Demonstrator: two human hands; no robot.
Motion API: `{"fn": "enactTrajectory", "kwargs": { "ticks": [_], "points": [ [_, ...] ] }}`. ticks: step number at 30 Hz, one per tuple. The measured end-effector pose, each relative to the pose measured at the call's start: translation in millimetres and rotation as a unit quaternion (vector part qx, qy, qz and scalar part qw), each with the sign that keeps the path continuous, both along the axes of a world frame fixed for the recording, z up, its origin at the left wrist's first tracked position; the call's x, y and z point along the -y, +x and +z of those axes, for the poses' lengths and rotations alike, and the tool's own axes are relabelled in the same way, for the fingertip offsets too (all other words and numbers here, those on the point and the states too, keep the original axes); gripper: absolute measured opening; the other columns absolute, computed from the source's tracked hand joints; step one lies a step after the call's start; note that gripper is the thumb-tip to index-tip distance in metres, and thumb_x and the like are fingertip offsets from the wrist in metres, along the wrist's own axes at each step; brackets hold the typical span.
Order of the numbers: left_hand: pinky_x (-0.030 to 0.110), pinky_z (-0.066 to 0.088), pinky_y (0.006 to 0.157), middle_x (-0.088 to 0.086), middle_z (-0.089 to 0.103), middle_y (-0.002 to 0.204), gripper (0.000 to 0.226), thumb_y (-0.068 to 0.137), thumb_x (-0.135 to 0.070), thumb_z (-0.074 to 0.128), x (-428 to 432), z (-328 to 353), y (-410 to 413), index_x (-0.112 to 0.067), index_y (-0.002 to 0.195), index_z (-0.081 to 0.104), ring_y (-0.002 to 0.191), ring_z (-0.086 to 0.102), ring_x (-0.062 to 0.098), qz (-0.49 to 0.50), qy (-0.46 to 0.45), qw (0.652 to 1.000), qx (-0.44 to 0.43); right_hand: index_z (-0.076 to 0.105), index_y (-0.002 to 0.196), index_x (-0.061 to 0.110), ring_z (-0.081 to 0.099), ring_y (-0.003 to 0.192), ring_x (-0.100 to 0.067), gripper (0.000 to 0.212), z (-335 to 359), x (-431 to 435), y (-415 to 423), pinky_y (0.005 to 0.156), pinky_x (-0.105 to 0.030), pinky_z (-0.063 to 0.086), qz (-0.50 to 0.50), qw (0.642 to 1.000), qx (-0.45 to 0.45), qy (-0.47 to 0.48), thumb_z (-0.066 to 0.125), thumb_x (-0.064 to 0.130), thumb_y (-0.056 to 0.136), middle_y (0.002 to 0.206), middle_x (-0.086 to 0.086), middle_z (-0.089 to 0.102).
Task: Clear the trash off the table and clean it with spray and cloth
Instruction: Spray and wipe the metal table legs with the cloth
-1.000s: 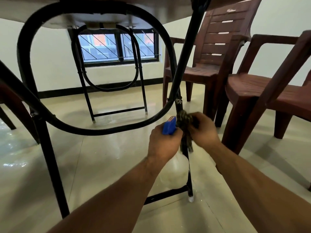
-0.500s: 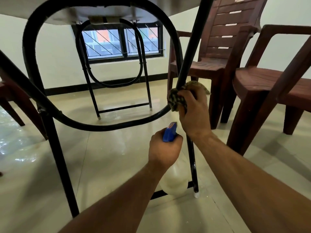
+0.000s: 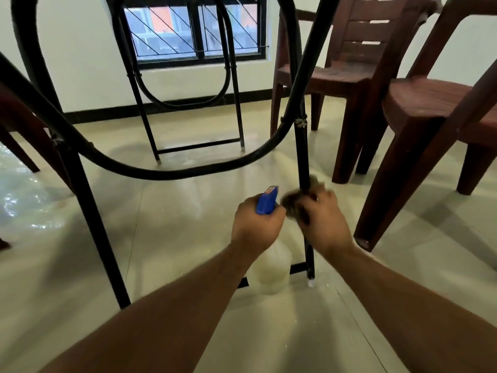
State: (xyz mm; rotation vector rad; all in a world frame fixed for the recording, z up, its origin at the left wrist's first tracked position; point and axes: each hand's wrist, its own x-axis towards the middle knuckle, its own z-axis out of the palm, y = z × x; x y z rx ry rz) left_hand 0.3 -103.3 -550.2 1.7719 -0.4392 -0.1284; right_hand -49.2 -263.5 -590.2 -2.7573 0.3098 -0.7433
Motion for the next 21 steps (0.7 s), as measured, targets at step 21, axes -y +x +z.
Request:
{"fn": "enactTrajectory", "kwargs": {
  "ticks": [21],
  "points": [
    [0.027,0.034,0.050,-0.010,0.033,0.047,0.032,0.083,-0.016,0.060,6.9,-72.8,-19.8,-0.021,0.059,0.039,0.050,0.031,0.012,-0.022,0.112,0.991,-0.077,0.062,0.099,0.020,0.064,0.083,-0.025,0.015,-132.4,-18.3,-44.8,0.074,-0.036,0.059,-0.213,0.871,-0.007,0.443,0.067,0.010,0.089,0.099,-0.005,0.066]
  ]
}}
